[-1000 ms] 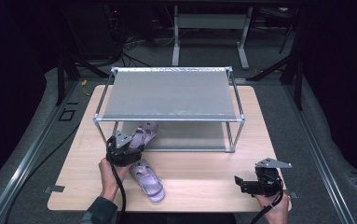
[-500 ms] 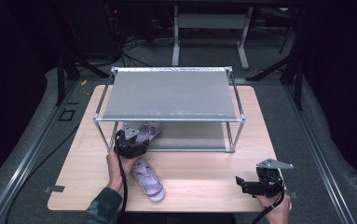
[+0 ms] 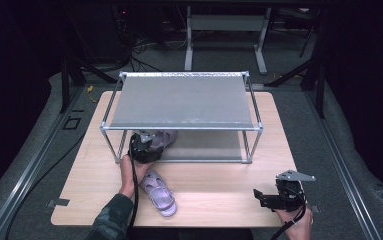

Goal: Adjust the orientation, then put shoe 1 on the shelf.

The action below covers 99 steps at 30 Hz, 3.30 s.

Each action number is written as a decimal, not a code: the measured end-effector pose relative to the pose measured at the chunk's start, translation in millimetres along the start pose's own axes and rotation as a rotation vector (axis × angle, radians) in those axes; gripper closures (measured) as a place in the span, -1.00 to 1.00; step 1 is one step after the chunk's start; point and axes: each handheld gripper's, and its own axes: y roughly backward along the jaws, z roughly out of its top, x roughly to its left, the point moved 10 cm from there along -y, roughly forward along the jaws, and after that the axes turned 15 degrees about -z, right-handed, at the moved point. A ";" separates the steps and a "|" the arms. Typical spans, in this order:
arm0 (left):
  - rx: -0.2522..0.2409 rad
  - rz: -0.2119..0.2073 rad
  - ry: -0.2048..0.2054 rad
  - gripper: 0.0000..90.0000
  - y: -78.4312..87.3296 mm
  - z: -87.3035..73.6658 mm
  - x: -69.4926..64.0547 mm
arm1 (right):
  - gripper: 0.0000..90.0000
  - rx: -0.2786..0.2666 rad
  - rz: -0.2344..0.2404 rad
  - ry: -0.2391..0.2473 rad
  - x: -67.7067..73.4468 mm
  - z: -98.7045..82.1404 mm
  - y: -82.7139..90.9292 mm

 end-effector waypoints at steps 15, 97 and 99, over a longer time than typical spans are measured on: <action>0.125 -0.002 -0.009 -0.26 -6.0 -9.0 10.5 | -0.84 -0.006 0.001 -0.002 -2.4 -3.1 2.5; 0.038 -0.129 0.087 -0.25 19.2 10.7 -44.3 | -0.81 -0.014 0.024 0.000 3.4 -6.5 2.7; 0.019 -0.122 0.091 -0.36 28.0 9.5 -46.1 | -0.81 -0.015 0.028 -0.003 5.2 -6.9 1.9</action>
